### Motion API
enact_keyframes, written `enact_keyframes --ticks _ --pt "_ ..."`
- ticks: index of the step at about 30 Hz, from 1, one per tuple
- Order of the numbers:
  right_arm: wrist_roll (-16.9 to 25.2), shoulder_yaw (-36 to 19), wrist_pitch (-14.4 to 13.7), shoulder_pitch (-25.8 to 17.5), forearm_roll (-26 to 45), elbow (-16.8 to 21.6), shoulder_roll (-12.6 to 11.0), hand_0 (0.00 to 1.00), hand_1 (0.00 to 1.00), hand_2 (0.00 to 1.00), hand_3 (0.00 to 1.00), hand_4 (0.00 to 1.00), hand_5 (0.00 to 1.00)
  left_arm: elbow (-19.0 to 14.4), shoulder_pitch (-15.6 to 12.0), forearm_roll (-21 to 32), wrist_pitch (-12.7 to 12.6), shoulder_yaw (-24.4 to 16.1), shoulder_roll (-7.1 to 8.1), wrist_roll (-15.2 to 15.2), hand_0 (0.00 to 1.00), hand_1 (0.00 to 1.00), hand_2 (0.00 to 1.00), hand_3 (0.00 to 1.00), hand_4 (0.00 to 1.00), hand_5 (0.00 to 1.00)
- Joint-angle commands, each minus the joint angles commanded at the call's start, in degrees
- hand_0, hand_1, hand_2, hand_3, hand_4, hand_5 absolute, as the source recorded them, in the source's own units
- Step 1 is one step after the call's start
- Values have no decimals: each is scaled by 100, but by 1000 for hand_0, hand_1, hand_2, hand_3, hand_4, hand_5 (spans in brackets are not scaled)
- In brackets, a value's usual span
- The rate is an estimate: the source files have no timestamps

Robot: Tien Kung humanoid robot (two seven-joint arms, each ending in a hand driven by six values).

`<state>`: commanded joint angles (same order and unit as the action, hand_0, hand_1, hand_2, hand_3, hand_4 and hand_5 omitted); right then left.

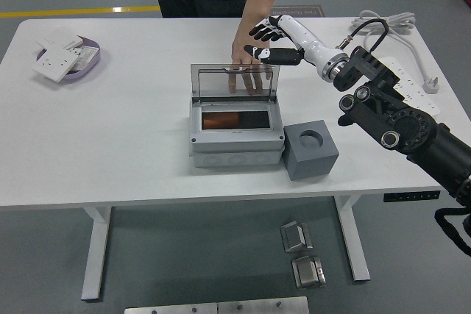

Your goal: Pick up the cylinder from the cube,place it in the box,flap close box

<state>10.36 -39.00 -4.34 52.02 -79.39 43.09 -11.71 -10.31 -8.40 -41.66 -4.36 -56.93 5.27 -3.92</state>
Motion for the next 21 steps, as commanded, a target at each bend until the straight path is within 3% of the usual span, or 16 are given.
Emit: enact_keyframes --ticks 6,21 --pt "-18 129 -45 -150 -41 123 -37 743 681 685 680 809 534 0 7 -7 5 -6 -10 10 570 623 609 617 640 172" --pt "-135 433 -154 -642 -295 1204 -370 736 681 684 682 810 539 0 -3 9 8 11 -42 30 570 623 609 616 638 170"
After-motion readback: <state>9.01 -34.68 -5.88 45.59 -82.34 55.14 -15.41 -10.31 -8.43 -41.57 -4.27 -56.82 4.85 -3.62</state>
